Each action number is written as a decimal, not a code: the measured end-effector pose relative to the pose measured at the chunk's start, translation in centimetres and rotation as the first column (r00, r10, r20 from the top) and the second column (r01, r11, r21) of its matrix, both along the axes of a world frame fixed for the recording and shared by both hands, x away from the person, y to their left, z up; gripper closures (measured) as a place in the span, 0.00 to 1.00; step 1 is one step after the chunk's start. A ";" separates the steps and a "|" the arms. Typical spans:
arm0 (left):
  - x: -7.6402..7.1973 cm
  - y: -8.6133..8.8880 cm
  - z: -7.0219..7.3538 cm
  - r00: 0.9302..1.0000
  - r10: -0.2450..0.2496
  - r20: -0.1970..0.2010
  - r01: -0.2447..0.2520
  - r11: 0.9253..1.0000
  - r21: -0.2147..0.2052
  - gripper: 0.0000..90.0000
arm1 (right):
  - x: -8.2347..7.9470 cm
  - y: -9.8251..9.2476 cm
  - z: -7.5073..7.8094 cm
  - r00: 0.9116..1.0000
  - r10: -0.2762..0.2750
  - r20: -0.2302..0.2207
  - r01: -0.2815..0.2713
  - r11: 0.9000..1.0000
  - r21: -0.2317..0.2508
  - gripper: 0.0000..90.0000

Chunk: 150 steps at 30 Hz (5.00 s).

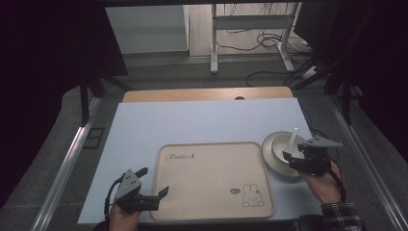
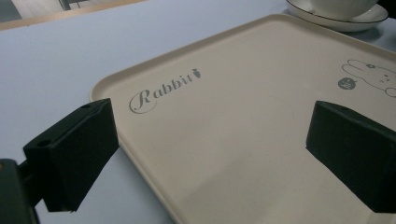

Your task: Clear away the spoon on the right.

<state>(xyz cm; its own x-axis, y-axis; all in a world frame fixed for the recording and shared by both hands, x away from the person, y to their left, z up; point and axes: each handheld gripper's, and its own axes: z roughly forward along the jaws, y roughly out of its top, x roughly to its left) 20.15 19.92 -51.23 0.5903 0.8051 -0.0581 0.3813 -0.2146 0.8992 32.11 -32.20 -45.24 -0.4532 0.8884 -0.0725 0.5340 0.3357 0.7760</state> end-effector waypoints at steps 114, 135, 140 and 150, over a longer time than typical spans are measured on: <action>0.0 -0.4 0.0 1.000 -0.008 -0.001 0.008 1.000 0.021 0.03 | 6.1 2.3 -1.0 0.996 0.006 -0.088 -0.012 0.997 -0.073 0.84; 0.0 -0.4 0.0 1.000 -0.009 0.002 0.009 1.000 0.020 0.03 | 5.1 1.6 1.8 0.997 0.038 -0.065 -0.039 0.999 -0.026 0.85; 0.0 -0.4 0.0 1.000 -0.009 0.002 0.009 1.000 0.020 0.03 | 4.8 1.5 2.7 0.997 0.052 -0.061 -0.054 0.998 -0.024 0.85; 0.0 -0.5 0.0 1.000 -0.009 0.003 0.009 1.000 0.018 0.03 | 4.2 1.4 4.0 0.995 0.076 -0.069 -0.077 0.997 -0.016 0.85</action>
<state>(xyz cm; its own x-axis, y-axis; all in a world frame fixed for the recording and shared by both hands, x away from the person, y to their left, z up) 20.13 19.46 -51.23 0.5979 0.8005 -0.0417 0.3768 -0.2347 0.8961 36.30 -30.81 -41.23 -0.5242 0.8498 -0.0554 0.5577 0.3918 0.7318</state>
